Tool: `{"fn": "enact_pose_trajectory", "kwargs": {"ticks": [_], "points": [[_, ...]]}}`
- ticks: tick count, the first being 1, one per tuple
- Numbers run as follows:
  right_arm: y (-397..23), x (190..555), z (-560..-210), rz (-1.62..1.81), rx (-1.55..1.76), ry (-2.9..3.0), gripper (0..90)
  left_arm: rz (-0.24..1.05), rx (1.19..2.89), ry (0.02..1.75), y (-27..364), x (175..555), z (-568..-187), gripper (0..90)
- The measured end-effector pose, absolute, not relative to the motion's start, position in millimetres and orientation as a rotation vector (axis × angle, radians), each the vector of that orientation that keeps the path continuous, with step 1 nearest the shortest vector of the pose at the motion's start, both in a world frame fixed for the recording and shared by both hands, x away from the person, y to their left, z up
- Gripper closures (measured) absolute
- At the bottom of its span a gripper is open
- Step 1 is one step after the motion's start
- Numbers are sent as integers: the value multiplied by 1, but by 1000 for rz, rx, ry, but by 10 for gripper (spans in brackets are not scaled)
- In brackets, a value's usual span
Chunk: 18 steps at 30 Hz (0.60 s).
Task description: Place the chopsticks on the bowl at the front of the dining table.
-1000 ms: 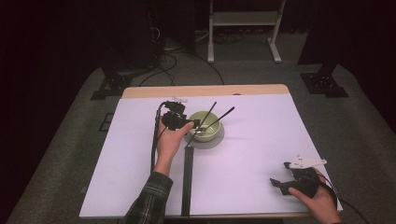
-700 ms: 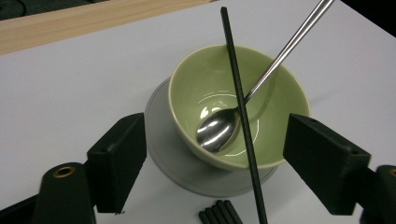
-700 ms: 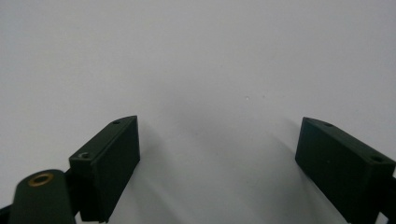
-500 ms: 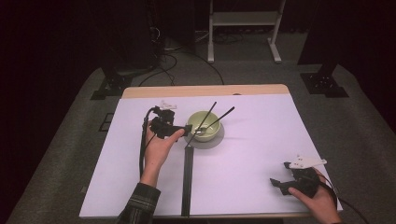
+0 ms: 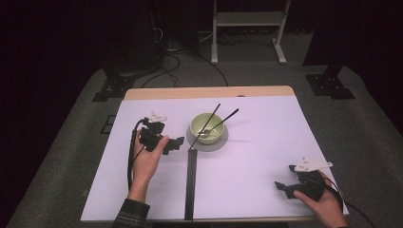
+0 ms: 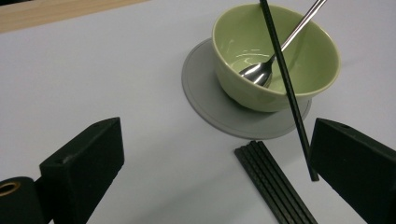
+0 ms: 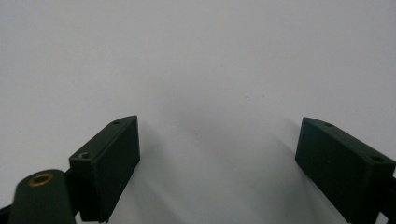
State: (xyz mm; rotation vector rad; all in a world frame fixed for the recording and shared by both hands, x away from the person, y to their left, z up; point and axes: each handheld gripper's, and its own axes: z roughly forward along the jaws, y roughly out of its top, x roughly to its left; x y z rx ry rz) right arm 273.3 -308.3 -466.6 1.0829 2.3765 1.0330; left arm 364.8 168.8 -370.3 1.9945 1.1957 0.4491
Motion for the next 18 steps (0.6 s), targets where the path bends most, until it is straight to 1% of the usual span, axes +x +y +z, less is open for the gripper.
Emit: {"fn": "enact_pose_trajectory", "kwargs": {"ticks": [3,11,18], "points": [[-308,273,-467,1033,1084,2377,122,476,1992,1217,175,360,-373,27],[-308,273,-467,1033,1083,2377,122,476,2015,1213,183,352,-392,14],[-308,273,-467,1032,1082,2377,122,469,2031,1182,182,348,-407,14]]}}
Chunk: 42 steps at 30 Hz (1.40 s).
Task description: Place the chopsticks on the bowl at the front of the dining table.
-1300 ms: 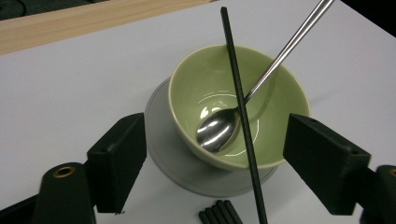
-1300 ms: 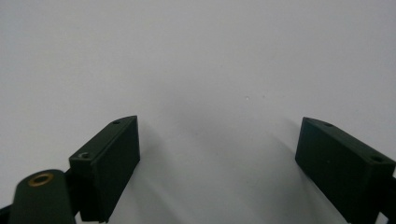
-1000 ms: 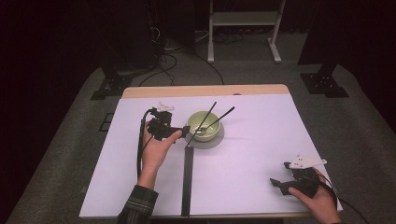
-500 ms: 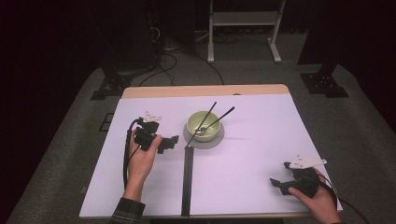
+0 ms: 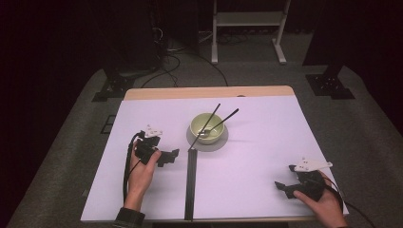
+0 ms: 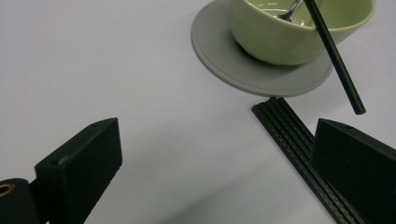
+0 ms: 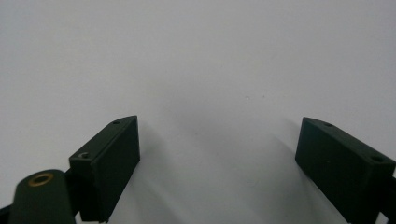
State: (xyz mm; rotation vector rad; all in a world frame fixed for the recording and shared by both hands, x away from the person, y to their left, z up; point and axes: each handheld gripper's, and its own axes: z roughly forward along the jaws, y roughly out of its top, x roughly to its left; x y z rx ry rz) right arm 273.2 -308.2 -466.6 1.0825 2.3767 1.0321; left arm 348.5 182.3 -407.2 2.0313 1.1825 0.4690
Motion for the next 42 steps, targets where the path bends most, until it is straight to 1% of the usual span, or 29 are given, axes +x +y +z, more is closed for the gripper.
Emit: {"fn": "enact_pose_trajectory", "kwargs": {"ticks": [19,30,42], "points": [[-308,273,-467,1032,1083,2376,122,386,2075,1129,161,350,-442,13],[-308,273,-467,1031,1083,2377,122,392,2127,1124,150,350,-453,14],[-308,273,-467,1031,1081,2377,122,393,2141,1125,149,350,-456,14]]}}
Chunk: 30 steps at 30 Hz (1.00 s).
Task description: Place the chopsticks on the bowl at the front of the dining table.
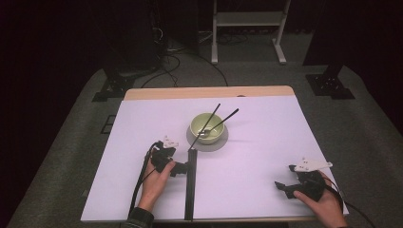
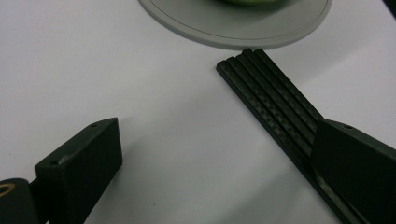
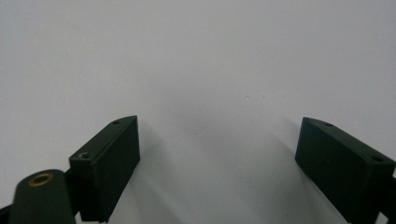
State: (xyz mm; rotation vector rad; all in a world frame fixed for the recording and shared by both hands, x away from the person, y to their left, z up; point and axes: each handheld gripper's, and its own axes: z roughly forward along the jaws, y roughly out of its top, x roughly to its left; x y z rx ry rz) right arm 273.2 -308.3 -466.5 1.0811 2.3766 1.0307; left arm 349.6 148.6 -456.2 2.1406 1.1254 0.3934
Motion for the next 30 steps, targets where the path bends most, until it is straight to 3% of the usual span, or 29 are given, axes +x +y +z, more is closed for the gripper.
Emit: {"fn": "enact_pose_trajectory", "kwargs": {"ticks": [30], "points": [[-308,273,-467,1030,1080,2376,122,448,2174,1125,147,337,-455,13]]}}
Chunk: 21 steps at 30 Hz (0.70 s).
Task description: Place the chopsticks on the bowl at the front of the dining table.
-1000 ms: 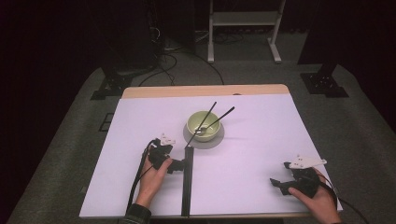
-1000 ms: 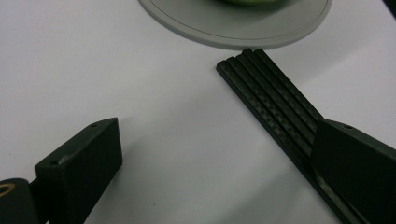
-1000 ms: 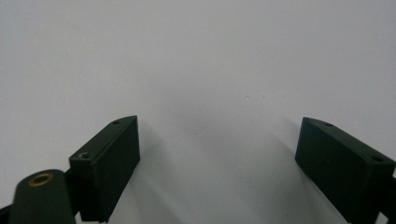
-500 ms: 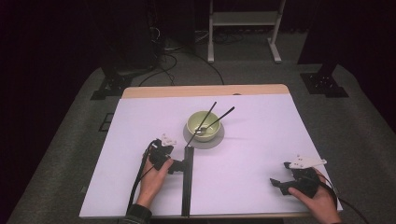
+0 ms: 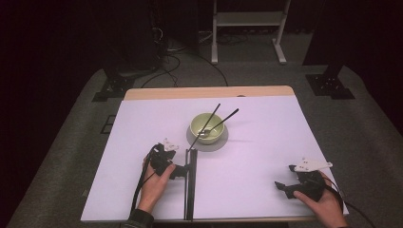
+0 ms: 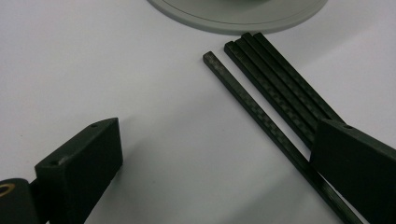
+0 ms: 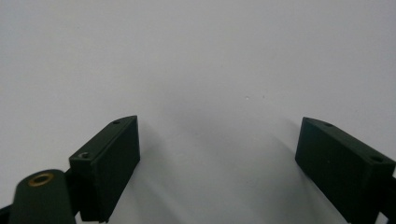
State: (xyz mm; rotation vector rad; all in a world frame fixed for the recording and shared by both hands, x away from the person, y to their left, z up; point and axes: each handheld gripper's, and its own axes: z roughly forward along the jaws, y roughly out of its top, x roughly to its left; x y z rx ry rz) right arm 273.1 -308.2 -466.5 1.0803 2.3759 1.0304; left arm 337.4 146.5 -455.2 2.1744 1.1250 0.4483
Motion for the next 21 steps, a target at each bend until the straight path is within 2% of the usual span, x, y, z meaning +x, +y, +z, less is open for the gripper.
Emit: {"fn": "enact_pose_trajectory", "kwargs": {"ticks": [21], "points": [[-308,273,-467,1030,1080,2376,122,452,2184,1106,147,307,-457,14]]}}
